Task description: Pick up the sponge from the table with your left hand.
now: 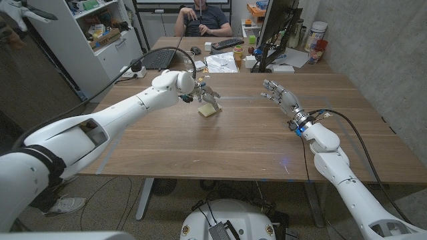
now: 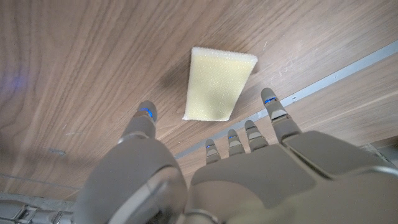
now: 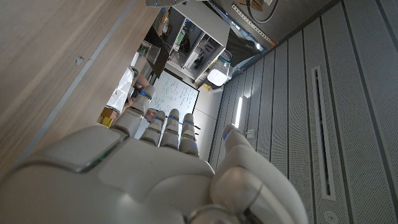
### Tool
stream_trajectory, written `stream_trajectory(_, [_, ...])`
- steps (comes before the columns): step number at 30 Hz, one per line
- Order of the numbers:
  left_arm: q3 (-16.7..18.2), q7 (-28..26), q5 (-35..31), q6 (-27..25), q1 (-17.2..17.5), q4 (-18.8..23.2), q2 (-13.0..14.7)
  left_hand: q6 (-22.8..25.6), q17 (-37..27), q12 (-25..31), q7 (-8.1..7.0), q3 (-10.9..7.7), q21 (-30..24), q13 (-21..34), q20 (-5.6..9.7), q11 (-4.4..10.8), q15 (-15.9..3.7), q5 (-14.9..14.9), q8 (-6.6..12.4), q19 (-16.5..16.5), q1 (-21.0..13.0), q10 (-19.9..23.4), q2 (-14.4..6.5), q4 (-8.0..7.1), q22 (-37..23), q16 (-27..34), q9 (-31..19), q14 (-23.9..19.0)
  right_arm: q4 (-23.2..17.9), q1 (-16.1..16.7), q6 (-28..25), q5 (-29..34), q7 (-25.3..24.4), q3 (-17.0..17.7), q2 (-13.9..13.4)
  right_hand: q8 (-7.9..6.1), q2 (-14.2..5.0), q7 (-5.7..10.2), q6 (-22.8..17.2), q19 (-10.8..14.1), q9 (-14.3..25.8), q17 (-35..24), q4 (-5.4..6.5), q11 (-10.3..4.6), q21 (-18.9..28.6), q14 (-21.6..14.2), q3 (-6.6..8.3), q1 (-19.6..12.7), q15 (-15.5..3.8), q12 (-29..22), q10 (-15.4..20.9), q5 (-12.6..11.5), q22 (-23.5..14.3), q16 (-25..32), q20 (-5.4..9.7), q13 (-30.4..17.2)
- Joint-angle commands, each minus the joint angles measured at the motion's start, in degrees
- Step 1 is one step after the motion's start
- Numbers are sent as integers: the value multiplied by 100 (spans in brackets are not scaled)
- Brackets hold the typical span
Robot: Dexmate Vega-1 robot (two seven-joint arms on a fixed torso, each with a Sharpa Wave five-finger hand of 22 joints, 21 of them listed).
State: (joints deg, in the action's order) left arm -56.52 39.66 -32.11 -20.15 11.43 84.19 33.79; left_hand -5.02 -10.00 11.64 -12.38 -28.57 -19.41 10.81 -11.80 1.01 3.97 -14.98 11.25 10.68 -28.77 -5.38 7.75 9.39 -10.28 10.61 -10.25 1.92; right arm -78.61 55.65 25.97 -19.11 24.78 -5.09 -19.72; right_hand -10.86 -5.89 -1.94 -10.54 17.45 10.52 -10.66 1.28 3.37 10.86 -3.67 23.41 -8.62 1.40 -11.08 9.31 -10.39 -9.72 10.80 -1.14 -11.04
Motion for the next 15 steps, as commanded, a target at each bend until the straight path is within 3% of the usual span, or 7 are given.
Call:
stream_trajectory(1, [34, -262, -111, 1, 172, -122, 18, 37, -21, 32, -17, 49, 24, 16, -2, 39, 29, -63, 11, 143, -121, 32, -6, -16, -10, 48, -35, -124, -56, 75, 24, -23, -25, 30, -24, -37, 11, -13, -47, 29, 33, -17, 12, -12, 56, -6, -31, 40, 28, -39, 65, -33, -22, 40, -45, -17])
stream_trajectory(15, [-54, -519, 129, 329, -3, -1073, -390, 238, -21, 105, -13, 121, 30, 14, 37, 94, -5, -85, 67, 383, -301, 285, -156, -92, -15, 77, -41, -354, -62, 149, 195, -143, 29, 40, -21, -43, 32, -3, -69, 37, 34, -17, 21, -10, 55, -10, -45, 71, 42, -39, 71, -36, -22, 38, -63, -17])
